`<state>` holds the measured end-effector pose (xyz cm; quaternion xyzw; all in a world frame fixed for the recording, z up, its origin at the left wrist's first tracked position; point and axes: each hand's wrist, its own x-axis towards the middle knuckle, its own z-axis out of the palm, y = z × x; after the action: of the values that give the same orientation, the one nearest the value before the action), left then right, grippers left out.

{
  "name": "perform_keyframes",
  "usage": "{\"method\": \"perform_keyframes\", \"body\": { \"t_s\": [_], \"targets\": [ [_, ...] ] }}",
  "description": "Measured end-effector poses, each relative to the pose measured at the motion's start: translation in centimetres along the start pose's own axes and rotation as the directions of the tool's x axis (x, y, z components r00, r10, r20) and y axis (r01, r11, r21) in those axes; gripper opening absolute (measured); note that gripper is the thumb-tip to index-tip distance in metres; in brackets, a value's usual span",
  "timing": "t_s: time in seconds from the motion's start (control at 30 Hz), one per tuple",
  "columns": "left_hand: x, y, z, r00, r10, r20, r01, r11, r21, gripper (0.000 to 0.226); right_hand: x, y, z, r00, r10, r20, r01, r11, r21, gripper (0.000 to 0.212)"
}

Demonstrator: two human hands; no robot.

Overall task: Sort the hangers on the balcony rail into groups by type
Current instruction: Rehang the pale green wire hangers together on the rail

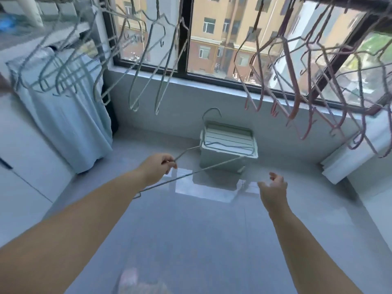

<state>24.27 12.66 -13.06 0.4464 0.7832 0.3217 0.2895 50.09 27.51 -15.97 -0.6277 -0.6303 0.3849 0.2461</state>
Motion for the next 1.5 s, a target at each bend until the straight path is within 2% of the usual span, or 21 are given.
{"method": "perform_keyframes", "body": {
  "t_s": [0.07, 0.17, 0.27, 0.33, 0.47, 0.57, 0.67, 0.77, 0.83, 1.0, 1.1, 1.3, 1.33, 1.4, 1.43, 1.5],
  "targets": [
    [-0.7, 0.2, 0.8, 0.999, -0.024, -0.040, 0.019, 0.992, -0.126, 0.022, -3.2, -1.4, 2.0, 0.962, -0.196, 0.191, 0.203, 0.979, -0.017, 0.038],
    [-1.6, 1.4, 1.5, 0.995, -0.070, -0.069, 0.036, 0.909, -0.415, 0.025, -9.0, -3.5, 4.2, 0.782, -0.342, 0.520, 0.415, 0.909, -0.026, 0.032],
    [-2.2, 3.5, 1.8, 0.989, -0.112, -0.099, 0.013, 0.728, -0.686, 0.031, -13.7, -5.0, 5.2, 0.636, -0.375, 0.674, 0.500, 0.866, 0.009, 0.042],
    [-2.6, 5.2, 1.8, 0.987, -0.114, -0.114, -0.019, 0.620, -0.785, 0.034, -15.8, -5.6, 5.4, 0.596, -0.390, 0.702, 0.508, 0.860, 0.047, 0.046],
    [-3.0, 8.3, 1.4, 0.985, -0.115, -0.131, -0.051, 0.526, -0.849, 0.036, -16.6, -6.6, 4.4, 0.634, -0.446, 0.632, 0.516, 0.852, 0.084, 0.041],
    [-2.8, 10.9, 0.5, 0.984, -0.098, -0.148, -0.078, 0.507, -0.858, 0.037, -15.7, -7.8, 3.3, 0.650, -0.499, 0.573, 0.551, 0.829, 0.096, 0.035],
    [-2.5, 13.1, -1.2, 0.980, 0.002, -0.201, -0.162, 0.597, -0.785, 0.033, -15.1, -10.0, 2.1, 0.669, -0.551, 0.499, 0.577, 0.808, 0.118, 0.028],
    [-2.2, 15.0, -3.6, 0.955, 0.168, -0.243, -0.280, 0.779, -0.561, 0.024, -13.9, -13.2, 0.7, 0.675, -0.627, 0.389, 0.636, 0.762, 0.126, 0.026],
    [-1.8, 16.3, -5.1, 0.934, 0.236, -0.270, -0.335, 0.841, -0.424, 0.022, -12.8, -15.8, -0.2, 0.687, -0.649, 0.326, 0.648, 0.751, 0.127, 0.025],
    [0.2, 18.6, -8.7, 0.884, 0.325, -0.337, -0.415, 0.876, -0.244, 0.028, -10.4, -21.8, -0.6, 0.695, -0.682, 0.228, 0.668, 0.730, 0.147, 0.027],
    [1.8, 18.8, -10.1, 0.912, 0.299, -0.282, -0.366, 0.903, -0.225, 0.018, -9.5, -23.5, 0.5, 0.733, -0.641, 0.230, 0.614, 0.768, 0.184, 0.028],
    [3.2, 17.4, -9.1, 0.961, 0.218, -0.173, -0.261, 0.922, -0.285, 0.025, -9.6, -22.3, 2.1, 0.774, -0.584, 0.247, 0.552, 0.812, 0.190, 0.031],
    [3.2, 17.2, -8.7, 0.960, 0.217, -0.177, -0.262, 0.919, -0.296, 0.027, -9.6, -22.0, 2.1, 0.764, -0.589, 0.264, 0.567, 0.808, 0.162, 0.031],
    [3.4, 16.9, -8.1, 0.958, 0.215, -0.191, -0.265, 0.917, -0.298, 0.032, -9.3, -21.2, 1.6, 0.754, -0.567, 0.332, 0.605, 0.796, -0.014, 0.036],
    [3.5, 16.8, -7.8, 0.959, 0.208, -0.193, -0.258, 0.923, -0.285, 0.036, -9.4, -21.0, 0.7, 0.755, -0.573, 0.318, 0.627, 0.772, -0.098, 0.040],
    [3.2, 16.7, -7.3, 0.936, 0.229, -0.266, -0.275, 0.950, -0.146, 0.050, -9.8, -21.0, -1.8, 0.717, -0.688, 0.113, 0.695, 0.695, -0.185, 0.044]
  ]
}}
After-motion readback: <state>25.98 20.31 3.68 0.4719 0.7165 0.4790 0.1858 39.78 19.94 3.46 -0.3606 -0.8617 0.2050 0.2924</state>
